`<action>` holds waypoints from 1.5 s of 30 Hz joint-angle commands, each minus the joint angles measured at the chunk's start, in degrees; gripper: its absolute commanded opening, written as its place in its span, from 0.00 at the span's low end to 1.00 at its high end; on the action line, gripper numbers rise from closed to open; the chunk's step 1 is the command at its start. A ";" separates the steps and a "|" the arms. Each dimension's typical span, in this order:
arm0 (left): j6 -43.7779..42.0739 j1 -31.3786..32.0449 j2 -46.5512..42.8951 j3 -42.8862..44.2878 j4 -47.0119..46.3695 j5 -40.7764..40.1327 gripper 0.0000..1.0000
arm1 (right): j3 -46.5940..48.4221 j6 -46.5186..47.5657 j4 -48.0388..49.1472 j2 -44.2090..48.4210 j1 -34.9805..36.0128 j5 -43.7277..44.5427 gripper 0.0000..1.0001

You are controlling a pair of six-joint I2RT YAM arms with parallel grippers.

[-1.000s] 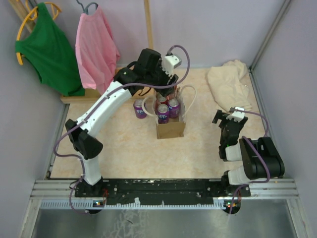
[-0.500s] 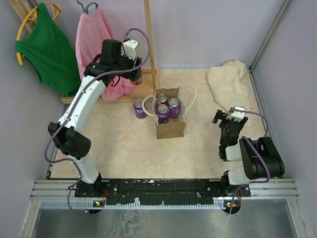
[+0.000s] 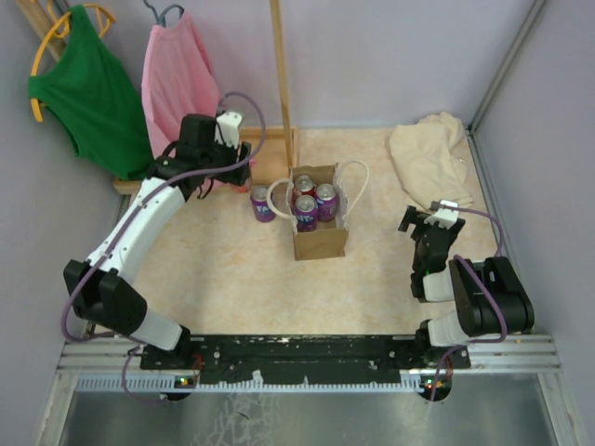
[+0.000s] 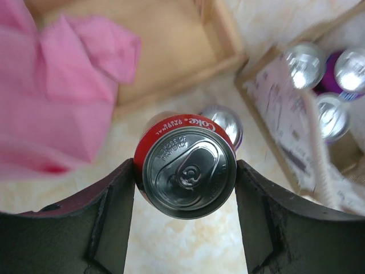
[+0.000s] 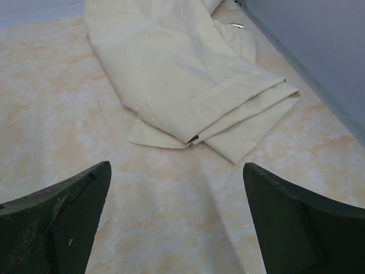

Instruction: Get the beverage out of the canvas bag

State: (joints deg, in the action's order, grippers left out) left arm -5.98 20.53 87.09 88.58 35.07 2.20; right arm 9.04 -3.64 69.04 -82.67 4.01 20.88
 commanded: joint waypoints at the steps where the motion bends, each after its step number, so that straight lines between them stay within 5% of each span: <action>1: 3.99 0.05 -5.95 -9.67 -7.81 -5.10 0.00 | 0.72 0.78 2.42 -0.47 0.50 0.97 0.99; 15: 8.23 -5.09 -8.31 -24.73 -17.61 -2.21 0.00 | 0.72 0.78 2.43 -0.47 0.48 1.04 0.99; 34: 10.77 -8.47 1.72 -24.34 -20.77 1.72 0.00 | 0.67 0.74 2.43 -0.47 0.48 1.08 0.99; 39: 11.96 -8.48 1.69 -25.36 -19.50 0.89 0.42 | 0.72 0.81 2.46 -0.46 0.47 1.03 0.99; 45: 12.26 -8.41 0.60 -26.57 -18.39 -0.02 0.58 | 0.72 0.77 2.46 -0.47 0.49 1.08 0.99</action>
State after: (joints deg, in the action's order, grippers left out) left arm 5.28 12.38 89.41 62.43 17.89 2.37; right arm 9.04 -3.57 69.01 -82.96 4.03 20.91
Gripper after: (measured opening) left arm 0.692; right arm 0.991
